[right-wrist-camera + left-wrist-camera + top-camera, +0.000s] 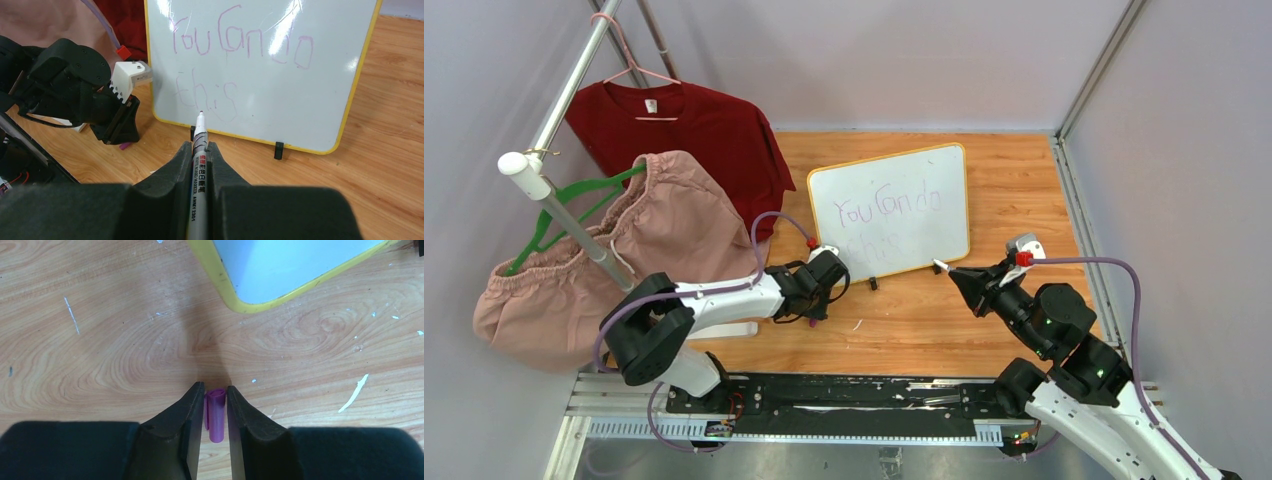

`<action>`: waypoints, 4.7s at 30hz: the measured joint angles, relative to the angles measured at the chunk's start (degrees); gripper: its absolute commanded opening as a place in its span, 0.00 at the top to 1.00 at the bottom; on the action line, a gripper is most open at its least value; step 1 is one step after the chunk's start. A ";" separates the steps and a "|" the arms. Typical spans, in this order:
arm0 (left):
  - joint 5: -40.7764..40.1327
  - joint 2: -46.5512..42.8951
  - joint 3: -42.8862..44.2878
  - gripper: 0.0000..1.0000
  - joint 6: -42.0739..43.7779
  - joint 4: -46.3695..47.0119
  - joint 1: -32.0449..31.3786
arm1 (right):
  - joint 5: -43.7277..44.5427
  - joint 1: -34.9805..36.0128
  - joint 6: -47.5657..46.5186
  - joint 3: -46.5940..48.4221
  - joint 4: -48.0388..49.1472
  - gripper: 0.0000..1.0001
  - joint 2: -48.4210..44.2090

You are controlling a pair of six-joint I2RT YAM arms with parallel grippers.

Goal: Write a sentence on the whiteboard
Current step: Close the whiteboard marker at the center of the board.

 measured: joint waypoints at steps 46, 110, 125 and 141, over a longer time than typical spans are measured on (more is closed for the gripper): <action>-2.49 0.37 0.50 0.74 2.75 -1.73 -2.75 | -0.02 0.00 0.02 0.00 1.29 1.00 0.92; -1.57 -40.65 18.75 1.00 -4.00 30.67 3.56 | 0.55 16.28 -14.47 8.98 51.23 1.00 28.98; 0.33 -41.48 18.27 1.00 -13.66 42.32 3.56 | 1.66 26.93 -19.65 10.47 67.30 1.00 35.67; 1.03 -41.86 15.72 1.00 -20.28 45.97 3.56 | 0.87 33.73 -29.79 16.02 76.02 1.00 44.06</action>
